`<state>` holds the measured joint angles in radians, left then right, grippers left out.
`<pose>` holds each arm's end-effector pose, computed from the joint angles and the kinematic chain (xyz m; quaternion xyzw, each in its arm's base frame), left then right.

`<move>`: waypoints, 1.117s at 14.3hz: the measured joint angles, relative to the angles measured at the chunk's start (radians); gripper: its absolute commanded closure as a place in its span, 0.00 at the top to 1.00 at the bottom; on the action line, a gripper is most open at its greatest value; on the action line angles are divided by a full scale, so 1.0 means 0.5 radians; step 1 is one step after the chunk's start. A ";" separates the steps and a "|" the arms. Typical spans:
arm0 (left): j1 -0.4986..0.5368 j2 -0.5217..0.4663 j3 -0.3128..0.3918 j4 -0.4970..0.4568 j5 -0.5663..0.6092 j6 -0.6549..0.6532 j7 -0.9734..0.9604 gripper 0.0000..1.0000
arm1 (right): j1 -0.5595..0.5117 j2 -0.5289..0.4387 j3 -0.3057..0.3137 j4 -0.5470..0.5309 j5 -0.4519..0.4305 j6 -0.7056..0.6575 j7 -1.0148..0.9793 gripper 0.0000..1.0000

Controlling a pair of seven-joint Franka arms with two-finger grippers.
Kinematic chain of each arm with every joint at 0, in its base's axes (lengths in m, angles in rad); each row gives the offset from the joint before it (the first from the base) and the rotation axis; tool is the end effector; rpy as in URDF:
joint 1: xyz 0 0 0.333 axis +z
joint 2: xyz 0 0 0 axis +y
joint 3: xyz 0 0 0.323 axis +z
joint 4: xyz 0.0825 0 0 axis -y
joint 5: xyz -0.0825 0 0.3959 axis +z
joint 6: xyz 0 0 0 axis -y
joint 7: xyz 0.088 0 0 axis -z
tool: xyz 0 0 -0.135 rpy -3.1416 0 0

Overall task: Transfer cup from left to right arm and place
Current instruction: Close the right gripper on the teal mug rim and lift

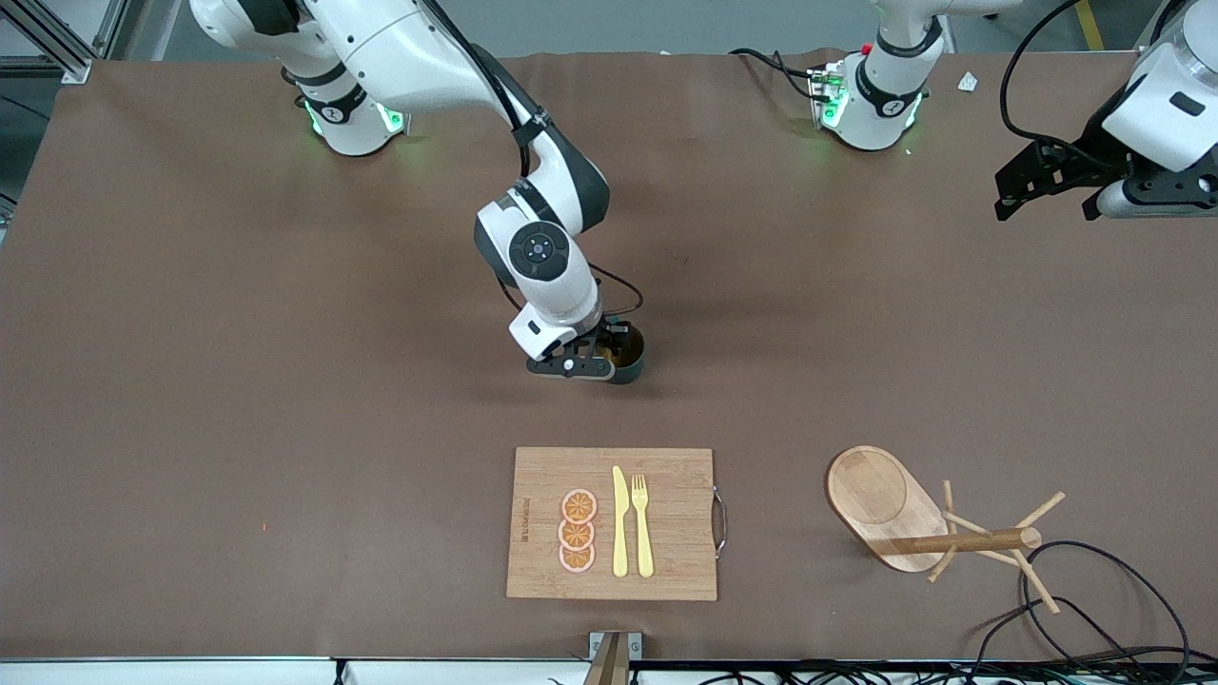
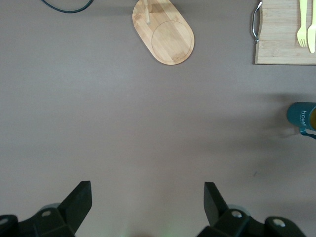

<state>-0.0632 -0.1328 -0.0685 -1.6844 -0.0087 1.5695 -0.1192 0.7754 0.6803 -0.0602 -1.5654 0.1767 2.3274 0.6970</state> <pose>0.5188 -0.0722 0.6206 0.9999 -0.0060 0.0087 0.0009 0.5409 0.4860 0.2228 -0.9971 0.0413 -0.0007 0.0637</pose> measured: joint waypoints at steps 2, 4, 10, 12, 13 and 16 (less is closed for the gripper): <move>0.009 0.000 0.002 -0.005 0.000 0.000 0.001 1.00 | 0.000 0.000 -0.007 0.000 -0.013 0.000 -0.010 0.00; 0.026 0.000 0.002 -0.008 0.000 -0.004 0.001 1.00 | -0.001 0.000 -0.013 0.000 -0.013 0.000 -0.035 0.00; 0.034 0.000 0.002 0.011 0.004 -0.028 0.040 1.00 | -0.083 -0.023 -0.046 0.038 -0.017 -0.207 -0.289 0.00; 0.034 0.000 0.003 0.028 0.006 -0.028 0.057 1.00 | -0.188 -0.097 -0.053 0.052 -0.020 -0.378 -0.561 0.00; 0.034 0.000 0.003 0.031 0.006 -0.028 0.066 1.00 | -0.252 -0.149 -0.055 0.047 -0.022 -0.439 -0.716 0.00; 0.034 0.000 0.000 0.032 0.006 -0.057 0.076 1.00 | -0.441 -0.332 -0.062 -0.076 -0.065 -0.512 -1.204 0.00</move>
<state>-0.0464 -0.1330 -0.0686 -1.6682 -0.0057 1.5412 -0.0810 0.5550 0.5140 -0.0911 -1.6034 0.1444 2.0714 0.0948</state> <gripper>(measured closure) 0.000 0.960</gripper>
